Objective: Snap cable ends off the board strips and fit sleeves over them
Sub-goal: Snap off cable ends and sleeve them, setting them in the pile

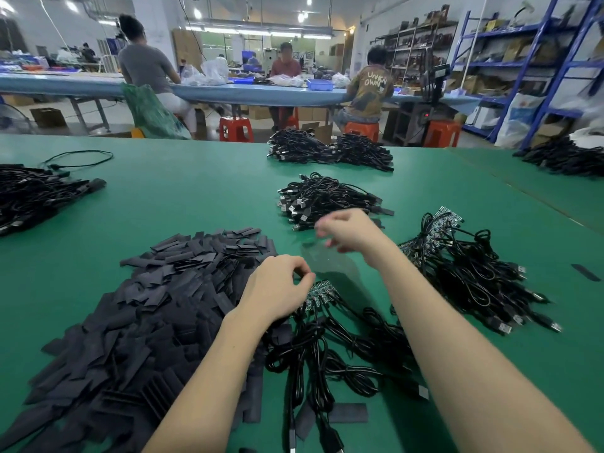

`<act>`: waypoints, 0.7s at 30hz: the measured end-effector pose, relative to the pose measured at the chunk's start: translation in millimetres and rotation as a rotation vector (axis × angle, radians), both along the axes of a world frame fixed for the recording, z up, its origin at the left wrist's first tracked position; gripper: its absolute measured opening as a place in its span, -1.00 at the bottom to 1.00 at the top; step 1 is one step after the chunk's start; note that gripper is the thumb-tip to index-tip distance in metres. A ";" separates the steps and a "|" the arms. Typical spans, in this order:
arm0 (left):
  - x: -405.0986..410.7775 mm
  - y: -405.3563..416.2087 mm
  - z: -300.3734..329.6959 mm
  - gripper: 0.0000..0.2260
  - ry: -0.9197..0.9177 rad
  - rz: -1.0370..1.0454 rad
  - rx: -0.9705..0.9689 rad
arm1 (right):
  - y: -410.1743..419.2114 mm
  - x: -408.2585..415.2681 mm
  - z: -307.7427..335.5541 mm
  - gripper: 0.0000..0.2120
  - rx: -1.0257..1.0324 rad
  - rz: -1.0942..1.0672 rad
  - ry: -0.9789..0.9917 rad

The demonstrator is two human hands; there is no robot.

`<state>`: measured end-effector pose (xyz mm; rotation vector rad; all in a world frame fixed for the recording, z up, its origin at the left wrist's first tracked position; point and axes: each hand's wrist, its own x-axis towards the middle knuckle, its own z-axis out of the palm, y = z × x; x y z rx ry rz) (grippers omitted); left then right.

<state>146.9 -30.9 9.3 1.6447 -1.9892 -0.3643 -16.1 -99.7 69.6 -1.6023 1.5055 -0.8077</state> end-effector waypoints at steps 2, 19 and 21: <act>0.2 -0.9 -0.1 -0.92 0.002 -0.010 0.001 | 24.5 -10.2 -15.0 -0.89 0.037 0.090 0.223; 2.0 3.0 23.5 -0.90 0.465 -0.224 0.230 | 64.3 -44.2 -16.1 -0.81 0.353 0.212 -0.388; 1.1 4.9 25.9 -0.92 0.579 -0.227 0.247 | 64.1 -43.0 -15.4 -0.82 0.370 0.208 -0.443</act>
